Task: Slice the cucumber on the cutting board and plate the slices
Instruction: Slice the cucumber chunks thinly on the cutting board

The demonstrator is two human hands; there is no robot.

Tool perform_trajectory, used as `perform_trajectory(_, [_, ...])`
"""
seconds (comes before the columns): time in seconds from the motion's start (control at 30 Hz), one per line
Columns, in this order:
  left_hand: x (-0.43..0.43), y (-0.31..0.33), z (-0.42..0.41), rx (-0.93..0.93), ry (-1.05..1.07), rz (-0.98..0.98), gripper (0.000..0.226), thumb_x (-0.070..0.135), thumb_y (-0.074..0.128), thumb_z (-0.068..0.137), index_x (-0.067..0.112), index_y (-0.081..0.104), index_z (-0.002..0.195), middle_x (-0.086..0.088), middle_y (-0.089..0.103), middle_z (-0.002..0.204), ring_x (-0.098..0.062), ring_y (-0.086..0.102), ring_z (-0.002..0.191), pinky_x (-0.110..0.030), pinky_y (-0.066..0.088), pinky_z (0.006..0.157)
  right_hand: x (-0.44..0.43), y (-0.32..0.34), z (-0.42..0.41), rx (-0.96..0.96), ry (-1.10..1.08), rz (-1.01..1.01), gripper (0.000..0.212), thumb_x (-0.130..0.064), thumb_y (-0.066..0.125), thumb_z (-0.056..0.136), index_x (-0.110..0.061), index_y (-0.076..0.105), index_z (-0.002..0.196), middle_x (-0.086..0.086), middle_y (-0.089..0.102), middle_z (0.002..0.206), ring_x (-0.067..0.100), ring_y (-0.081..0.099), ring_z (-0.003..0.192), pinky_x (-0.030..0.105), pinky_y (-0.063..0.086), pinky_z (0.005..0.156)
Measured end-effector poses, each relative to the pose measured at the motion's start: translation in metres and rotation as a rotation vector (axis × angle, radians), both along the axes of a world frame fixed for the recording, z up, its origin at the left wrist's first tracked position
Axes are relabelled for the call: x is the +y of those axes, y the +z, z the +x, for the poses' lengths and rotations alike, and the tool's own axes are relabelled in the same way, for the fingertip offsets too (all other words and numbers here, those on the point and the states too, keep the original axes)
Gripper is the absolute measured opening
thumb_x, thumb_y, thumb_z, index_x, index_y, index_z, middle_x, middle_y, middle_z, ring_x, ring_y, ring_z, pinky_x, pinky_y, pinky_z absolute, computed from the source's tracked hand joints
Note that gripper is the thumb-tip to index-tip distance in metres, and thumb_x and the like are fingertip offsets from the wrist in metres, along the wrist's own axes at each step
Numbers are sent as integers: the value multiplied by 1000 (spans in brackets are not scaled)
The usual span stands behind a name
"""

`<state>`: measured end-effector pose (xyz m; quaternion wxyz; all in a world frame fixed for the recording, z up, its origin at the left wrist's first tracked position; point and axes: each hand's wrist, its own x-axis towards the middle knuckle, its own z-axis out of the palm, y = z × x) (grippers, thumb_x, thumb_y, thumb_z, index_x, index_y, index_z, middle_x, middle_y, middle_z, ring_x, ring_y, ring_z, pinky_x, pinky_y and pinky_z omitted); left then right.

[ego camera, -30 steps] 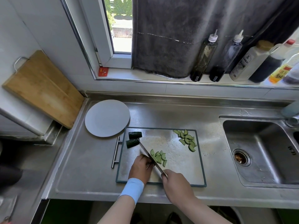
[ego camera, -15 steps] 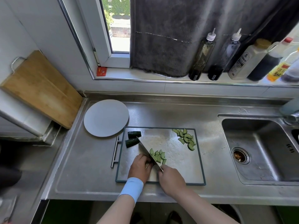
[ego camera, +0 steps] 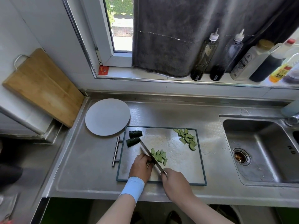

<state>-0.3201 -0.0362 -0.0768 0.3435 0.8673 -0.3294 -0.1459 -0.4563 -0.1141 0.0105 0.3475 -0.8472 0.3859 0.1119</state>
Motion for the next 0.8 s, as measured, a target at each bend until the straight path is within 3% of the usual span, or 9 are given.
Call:
perform_trajectory(0.1, [0, 0, 1, 9, 6, -2, 7, 23, 70, 80, 19, 66, 85, 6, 58, 90, -11, 54, 87, -23, 46, 76, 0, 5, -8, -4, 14, -12, 23, -35, 37, 102, -31, 49, 83, -8, 54, 67, 8, 50, 61, 20, 30, 49])
perform_trajectory(0.37, [1, -1, 2, 10, 0, 4, 9, 26, 70, 81, 21, 67, 87, 8, 58, 90, -9, 53, 87, -22, 46, 76, -3, 4, -7, 37, 33, -14, 24, -34, 37, 102, -27, 59, 96, -6, 61, 78, 12, 53, 66, 27, 36, 52])
perform_trajectory(0.47, [1, -1, 2, -6, -14, -10, 8, 22, 70, 80, 19, 67, 87, 7, 58, 89, -11, 54, 85, -23, 46, 75, -4, 0, -1, 51, 8, 29, 23, -33, 37, 102, -25, 55, 90, -5, 59, 75, 17, 55, 69, 29, 36, 53])
perform_trajectory(0.6, [1, -2, 1, -35, -23, -7, 8, 17, 71, 78, 17, 66, 84, 5, 59, 88, -13, 55, 85, -23, 46, 73, -4, -9, 7, 74, -17, 64, 24, -35, 36, 101, -24, 57, 97, 0, 65, 86, 22, 60, 79, 34, 46, 65])
perform_trajectory(0.8, [1, -4, 0, -43, -25, 16, 8, 20, 68, 77, 19, 64, 84, 6, 58, 89, -13, 54, 87, -27, 49, 73, -6, -8, 9, 57, -14, 73, 23, -34, 35, 101, -28, 55, 89, 0, 66, 87, 22, 60, 79, 33, 44, 65])
